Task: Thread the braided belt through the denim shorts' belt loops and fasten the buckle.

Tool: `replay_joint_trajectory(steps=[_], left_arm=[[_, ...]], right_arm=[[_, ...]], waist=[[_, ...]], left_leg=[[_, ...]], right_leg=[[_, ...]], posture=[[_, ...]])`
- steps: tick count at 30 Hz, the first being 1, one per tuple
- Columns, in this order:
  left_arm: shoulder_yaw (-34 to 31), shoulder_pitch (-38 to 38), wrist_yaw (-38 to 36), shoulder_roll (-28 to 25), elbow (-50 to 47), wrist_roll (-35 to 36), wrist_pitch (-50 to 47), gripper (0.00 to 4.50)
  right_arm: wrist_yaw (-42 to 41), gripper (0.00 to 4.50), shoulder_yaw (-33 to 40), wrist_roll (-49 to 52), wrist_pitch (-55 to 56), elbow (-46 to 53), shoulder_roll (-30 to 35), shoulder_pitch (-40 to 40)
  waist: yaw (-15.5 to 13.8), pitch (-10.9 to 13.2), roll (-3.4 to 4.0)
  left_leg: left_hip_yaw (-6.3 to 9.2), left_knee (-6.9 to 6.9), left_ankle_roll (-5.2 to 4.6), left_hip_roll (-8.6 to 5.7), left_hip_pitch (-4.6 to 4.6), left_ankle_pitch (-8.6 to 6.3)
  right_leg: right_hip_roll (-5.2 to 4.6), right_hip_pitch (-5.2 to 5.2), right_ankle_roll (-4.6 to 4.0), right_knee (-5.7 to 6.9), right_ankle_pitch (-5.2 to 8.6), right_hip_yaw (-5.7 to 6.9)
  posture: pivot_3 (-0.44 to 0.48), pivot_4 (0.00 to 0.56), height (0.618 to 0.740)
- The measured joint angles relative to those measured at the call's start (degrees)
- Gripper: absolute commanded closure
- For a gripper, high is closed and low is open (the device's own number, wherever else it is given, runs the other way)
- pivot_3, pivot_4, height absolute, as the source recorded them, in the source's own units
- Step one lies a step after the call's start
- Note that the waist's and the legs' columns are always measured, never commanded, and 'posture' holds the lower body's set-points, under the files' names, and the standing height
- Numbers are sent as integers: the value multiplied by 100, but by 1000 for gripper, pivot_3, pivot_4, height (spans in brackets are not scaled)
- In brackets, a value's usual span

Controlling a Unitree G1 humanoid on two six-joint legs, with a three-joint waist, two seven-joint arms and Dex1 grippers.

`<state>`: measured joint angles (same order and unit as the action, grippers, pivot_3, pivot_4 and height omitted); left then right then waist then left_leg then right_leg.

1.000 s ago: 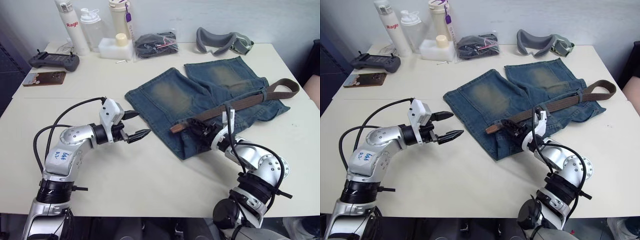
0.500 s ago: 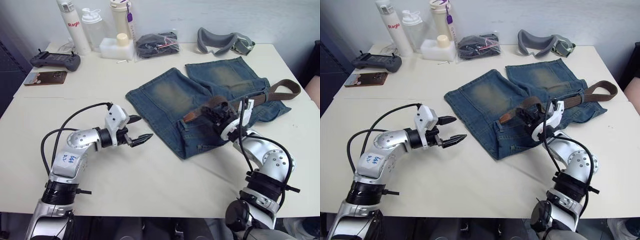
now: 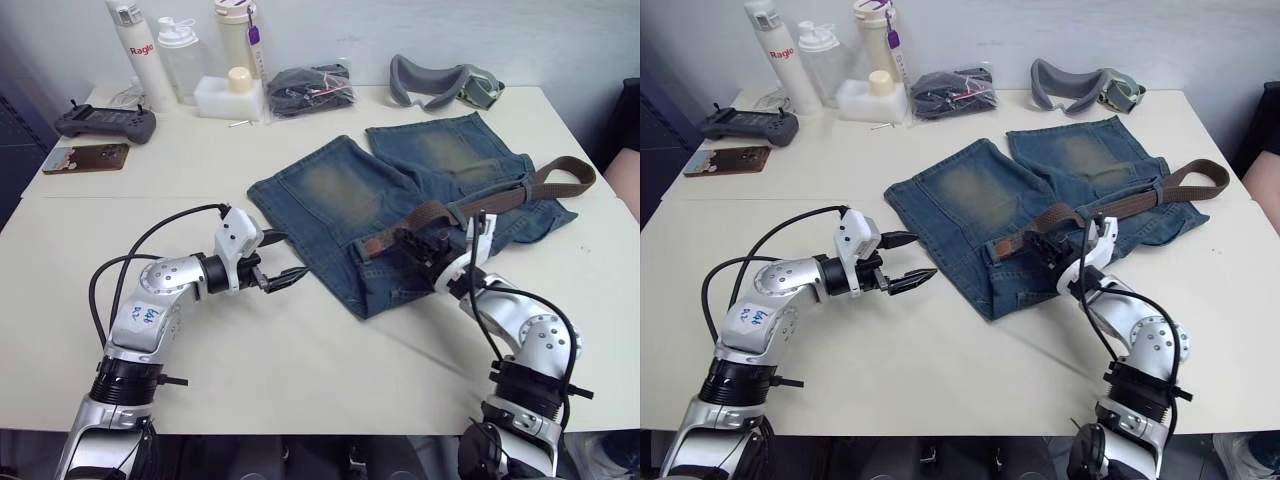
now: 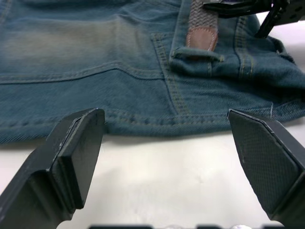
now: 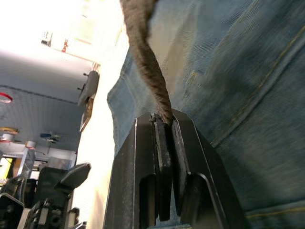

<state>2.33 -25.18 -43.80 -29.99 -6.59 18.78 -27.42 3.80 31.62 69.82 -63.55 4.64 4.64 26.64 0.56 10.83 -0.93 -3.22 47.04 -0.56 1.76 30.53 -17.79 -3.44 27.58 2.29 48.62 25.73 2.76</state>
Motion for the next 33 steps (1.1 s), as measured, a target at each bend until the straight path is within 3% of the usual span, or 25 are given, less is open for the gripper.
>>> replay_joint_trajectory(steps=[8,14,19,20,24,29,33], left_arm=[[172,-203,-13,359,52,-41,89,0],[273,-329,-10,493,55,-44,95,0],[398,-340,-107,487,142,-153,227,0],[459,-376,-132,474,250,-236,326,0],[537,-521,-119,533,599,-499,947,0],[515,-765,-85,483,1043,-915,2127,0],[852,-948,130,349,1822,-1888,3404,0]], right_arm=[[-120,4471,-1228,-969,725,397,-379,-300],[-150,4471,-1699,-1519,826,522,-300,-350],[-228,2527,-1836,-1718,815,579,-227,-451],[-259,1875,-1796,-1598,777,639,-240,-477],[-323,102,-1689,-1144,410,952,63,-563],[-610,41,-1638,-711,-269,1390,1188,-729],[-1072,41,-1746,-779,-536,1648,2307,-742]], waist=[[156,-32,-52],[178,-41,-67],[125,-47,-76],[109,-46,-75],[88,-37,-61],[-23,-29,-46],[-90,-24,-39]], left_leg=[[2,-11,5,19,-20,-4],[1,-12,21,27,-36,-5],[1,-12,33,27,-34,-6],[1,-12,44,27,-33,0],[0,-9,46,22,-24,1],[0,-3,5,5,-17,-21],[2,3,-13,0,-7,-24]], right_leg=[[20,-10,-7,-1,3,-2],[25,-20,-20,-2,11,-3],[24,-18,-25,-1,13,-3],[24,-17,-26,-1,14,-3],[16,-13,-26,1,14,-1],[2,-11,-20,-1,13,3],[-3,-11,-6,-10,5,6]], posture=[[0,150,656],[0,150,656],[0,150,656],[0,150,656],[0,150,656],[0,150,656],[0,150,656]])
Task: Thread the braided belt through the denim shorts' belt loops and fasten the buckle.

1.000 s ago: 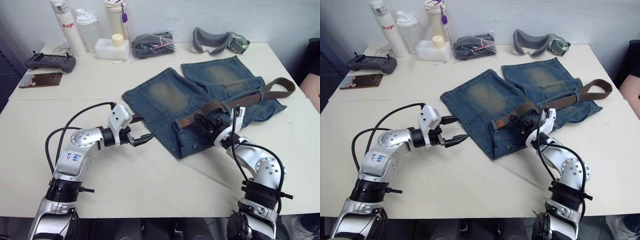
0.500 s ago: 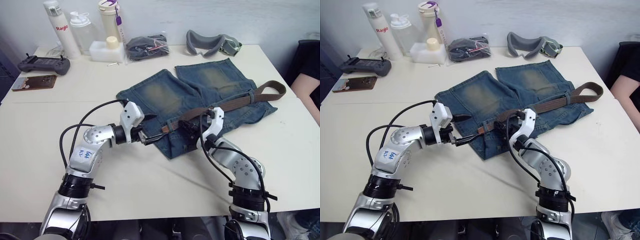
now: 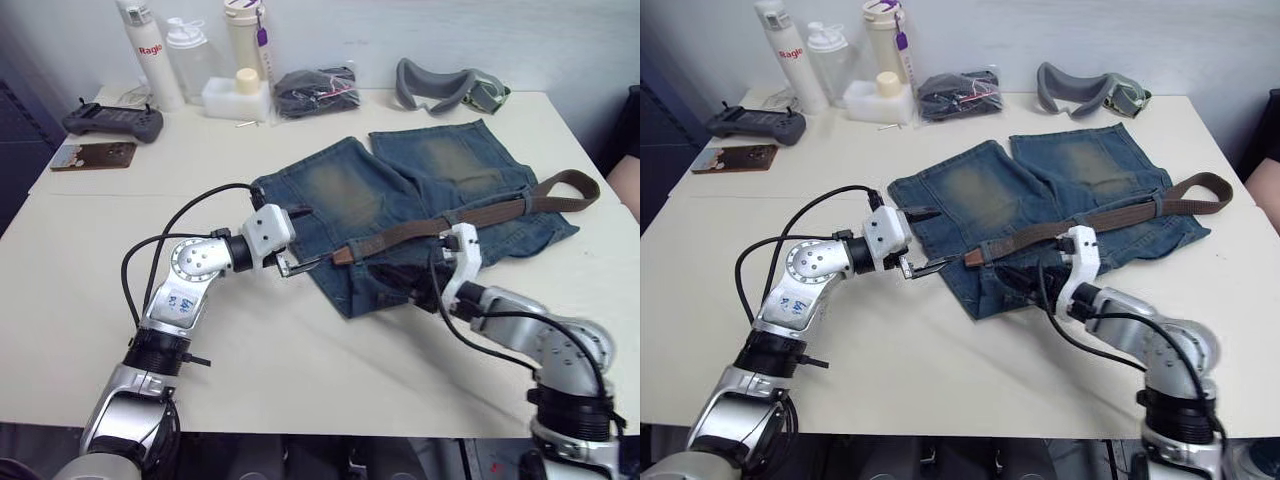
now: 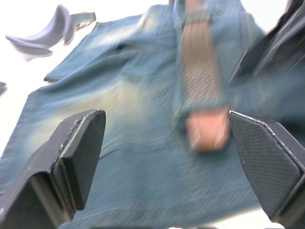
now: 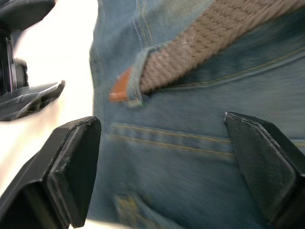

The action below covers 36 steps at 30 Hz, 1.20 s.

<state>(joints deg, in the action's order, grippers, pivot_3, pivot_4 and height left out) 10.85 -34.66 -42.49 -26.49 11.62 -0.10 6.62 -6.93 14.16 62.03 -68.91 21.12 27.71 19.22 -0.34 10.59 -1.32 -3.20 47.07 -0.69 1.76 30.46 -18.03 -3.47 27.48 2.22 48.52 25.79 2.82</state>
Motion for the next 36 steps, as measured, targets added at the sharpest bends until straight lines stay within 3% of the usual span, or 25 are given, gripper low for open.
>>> replay_joint_trajectory(steps=[9,18,27,30,36], left_arm=[[431,-272,357,142,711,-937,1490,0],[558,-247,335,131,733,-1074,1769,0],[718,-284,1037,392,968,-1710,2038,0],[732,-315,1115,410,1023,-1803,2104,760],[764,-322,1142,381,1190,-1841,2231,3205]], right_arm=[[-531,41,-310,-521,18,238,859,64],[-595,41,-295,-709,44,220,937,141],[-342,41,-22,-763,32,250,775,-143],[-307,0,-22,-807,26,296,777,-145],[-372,0,13,-921,21,297,1060,-83]], waist=[[16,1,0],[22,1,1],[-15,1,1],[-25,1,1],[-47,1,2]], left_leg=[[5,-1,-3,1,7,0],[9,-1,-2,2,8,0],[11,0,-3,-1,7,2],[10,0,-3,-1,7,2],[10,0,-3,-1,8,2]], right_leg=[[1,0,5,-5,-3,10],[1,-1,5,-6,-3,13],[-1,-6,11,-9,-6,15],[-1,-6,11,-9,-6,16],[-1,-5,11,-9,-6,15]], posture=[[0,150,656],[0,150,656],[0,150,656],[0,150,656],[0,150,656]])
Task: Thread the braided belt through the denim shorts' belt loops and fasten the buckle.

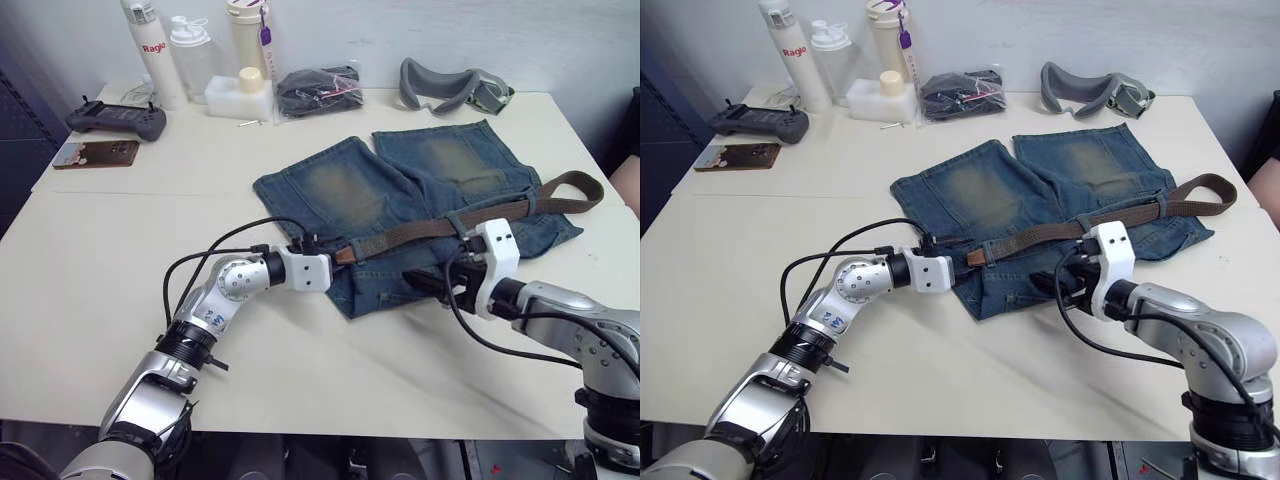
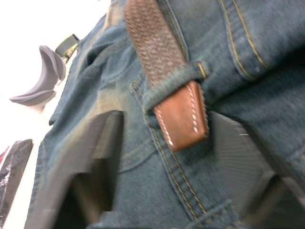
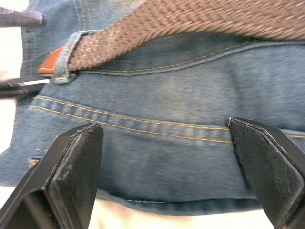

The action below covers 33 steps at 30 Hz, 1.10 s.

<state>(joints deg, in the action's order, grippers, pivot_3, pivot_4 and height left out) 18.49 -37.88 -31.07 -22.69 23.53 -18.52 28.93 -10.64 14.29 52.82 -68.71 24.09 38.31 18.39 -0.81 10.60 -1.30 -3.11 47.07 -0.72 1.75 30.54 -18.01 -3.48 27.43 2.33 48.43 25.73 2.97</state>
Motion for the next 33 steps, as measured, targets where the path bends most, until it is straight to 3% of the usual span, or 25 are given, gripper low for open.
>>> replay_joint_trajectory(steps=[3,4,7,13,15,21,26,33], left_arm=[[-52,-10,39,-68,-39,10,62,4428],[-56,-7,40,-99,-47,12,76,4428],[-56,-6,43,-128,-48,15,102,4500],[-72,30,45,-416,-140,17,115,4500],[-131,88,20,-567,-261,19,69,4500],[-379,678,-365,-1296,-983,225,-66,4500],[-1070,1581,-613,-2176,-1421,661,-258,4500],[-2642,3308,-1498,-3007,-1738,2436,-1326,4500]], right_arm=[[-26,0,200,-187,165,-160,79,187],[-4,0,263,-315,280,-292,79,266],[-8,858,212,-712,514,-600,145,298],[-202,3762,-64,-1233,724,-847,166,202],[-274,4450,-111,-1347,832,-939,152,202],[-564,4450,-395,-1711,1102,-1268,139,331],[-872,4450,-674,-1988,1254,-1621,125,585],[-1254,4450,-789,-2151,1278,-2079,-1,961]], waist=[[-13,0,0],[-14,0,0],[-18,0,0],[66,0,1],[96,0,1],[125,-2,-2],[194,-7,-11],[296,-13,-21]], left_leg=[[0,0,1,0,-4,0],[-2,0,1,0,-6,1],[-2,-1,2,0,-5,2],[-2,-1,3,3,-5,2],[-3,-2,3,4,-6,2],[-3,-2,4,6,-19,3],[0,-4,4,11,-34,2],[-2,-4,10,23,-37,-3]], right_leg=[[0,-4,0,-2,0,0],[0,-4,0,-1,0,-2],[1,-2,0,0,0,-1],[3,-1,0,2,0,-3],[4,0,-1,2,0,-4],[5,-10,-1,2,0,-8],[4,-21,-11,1,5,-5],[8,-14,-32,10,16,-6]], posture=[[0,150,656],[0,150,656],[0,150,656],[0,150,656],[0,150,656],[0,150,656],[0,150,656],[0,150,656]])
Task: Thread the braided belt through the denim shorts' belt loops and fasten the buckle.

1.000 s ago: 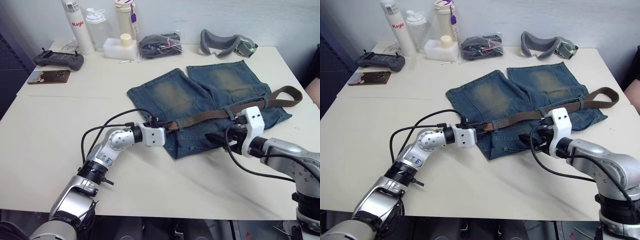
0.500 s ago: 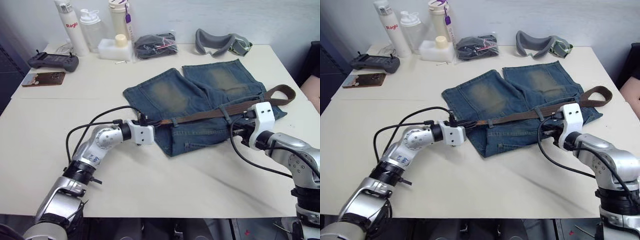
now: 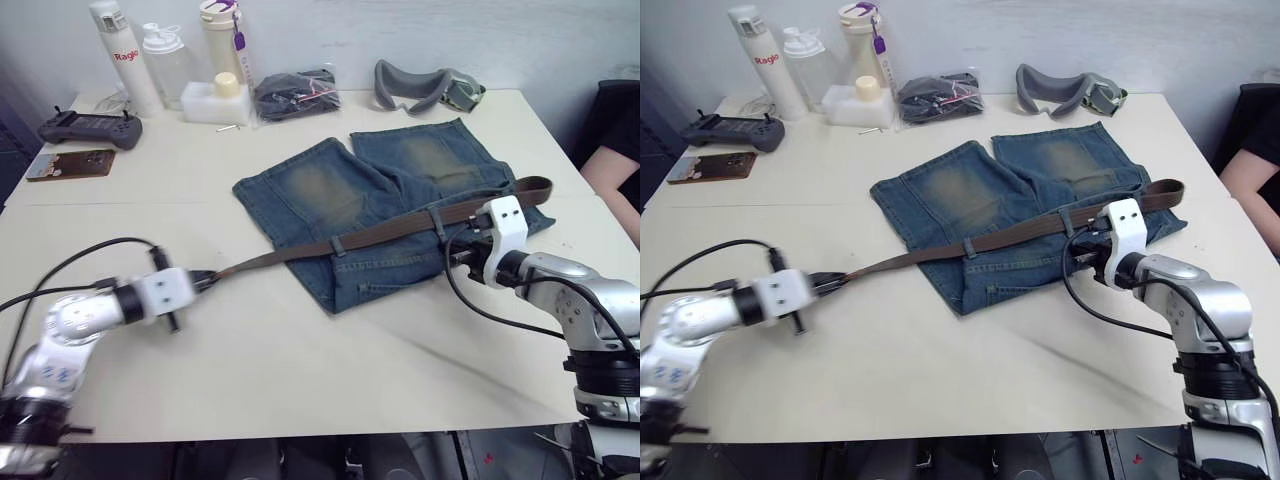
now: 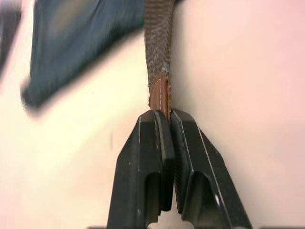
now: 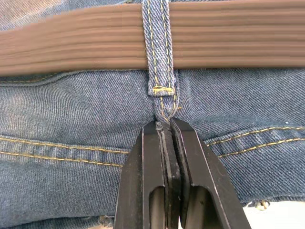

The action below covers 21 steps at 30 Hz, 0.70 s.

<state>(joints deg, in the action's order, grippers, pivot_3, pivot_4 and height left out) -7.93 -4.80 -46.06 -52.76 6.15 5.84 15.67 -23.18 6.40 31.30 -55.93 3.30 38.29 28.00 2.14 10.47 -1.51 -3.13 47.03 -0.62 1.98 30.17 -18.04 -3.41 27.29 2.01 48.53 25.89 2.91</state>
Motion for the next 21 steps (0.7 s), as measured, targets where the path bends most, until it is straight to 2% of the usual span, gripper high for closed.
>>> replay_joint_trajectory(steps=[4,10,15,21], left_arm=[[-721,633,-294,-453,209,285,-195,4500],[-1278,1064,-621,-883,646,464,-610,4500],[-1626,1439,-950,-956,544,686,-1032,4500],[-1681,1440,-967,-963,351,712,-1456,4500]], right_arm=[[-180,4450,-89,-138,20,-225,-39,227],[-498,4450,-308,-348,-1,-520,-95,610],[-626,4450,-353,-442,-41,-607,-105,718],[-687,4450,-318,-486,-105,-582,-126,734]], waist=[[16,0,0],[112,0,0],[135,0,2],[127,1,3]], left_leg=[[-4,0,2,0,-2,-4],[-11,0,7,10,1,-14],[-18,0,11,16,0,-18],[-18,0,15,17,-1,-20]], right_leg=[[-2,2,-2,0,1,-3],[1,17,-20,13,11,-7],[2,21,-23,18,13,-11],[3,22,-23,20,13,-12]], posture=[[0,150,656],[0,150,656],[0,150,656],[0,150,656]])
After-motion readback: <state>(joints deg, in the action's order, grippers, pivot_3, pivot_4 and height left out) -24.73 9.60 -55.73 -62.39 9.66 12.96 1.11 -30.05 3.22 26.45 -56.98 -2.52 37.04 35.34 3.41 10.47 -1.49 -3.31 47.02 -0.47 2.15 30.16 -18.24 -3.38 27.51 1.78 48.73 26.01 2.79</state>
